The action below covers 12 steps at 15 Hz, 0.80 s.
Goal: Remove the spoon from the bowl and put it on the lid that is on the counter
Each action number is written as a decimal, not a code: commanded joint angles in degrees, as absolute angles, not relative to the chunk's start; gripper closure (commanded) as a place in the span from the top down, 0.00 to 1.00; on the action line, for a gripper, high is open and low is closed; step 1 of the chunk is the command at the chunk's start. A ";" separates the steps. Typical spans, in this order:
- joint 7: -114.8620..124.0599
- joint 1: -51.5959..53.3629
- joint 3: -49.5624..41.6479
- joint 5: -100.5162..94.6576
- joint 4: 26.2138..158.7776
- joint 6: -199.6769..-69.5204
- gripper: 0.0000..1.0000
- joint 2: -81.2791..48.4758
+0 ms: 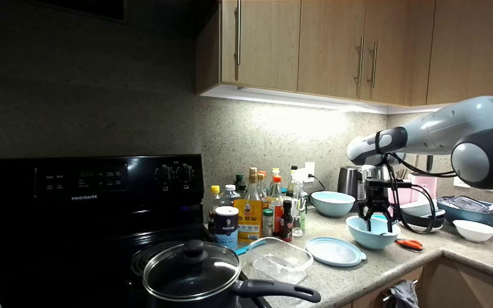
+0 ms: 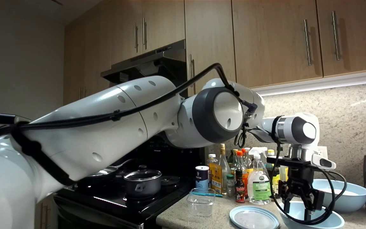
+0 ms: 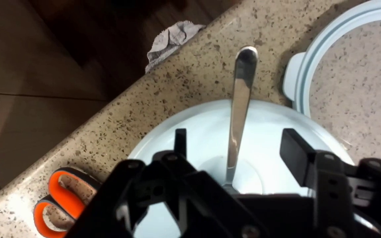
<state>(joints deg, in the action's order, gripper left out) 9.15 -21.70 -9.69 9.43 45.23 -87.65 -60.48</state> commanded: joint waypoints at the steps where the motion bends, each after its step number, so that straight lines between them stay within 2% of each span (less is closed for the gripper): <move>1: 10.69 -23.55 -8.40 9.23 38.21 -81.95 0.42 -63.99; 6: 10.93 -25.25 -6.89 9.91 31.77 -76.76 0.10 -67.85; 10: 11.18 -25.22 -7.48 10.98 31.38 -76.24 0.02 -68.28; 11: 11.28 -25.20 -7.51 10.95 31.07 -76.25 0.06 -68.41; 12: 11.42 -25.18 -7.48 10.98 30.81 -76.31 0.04 -68.48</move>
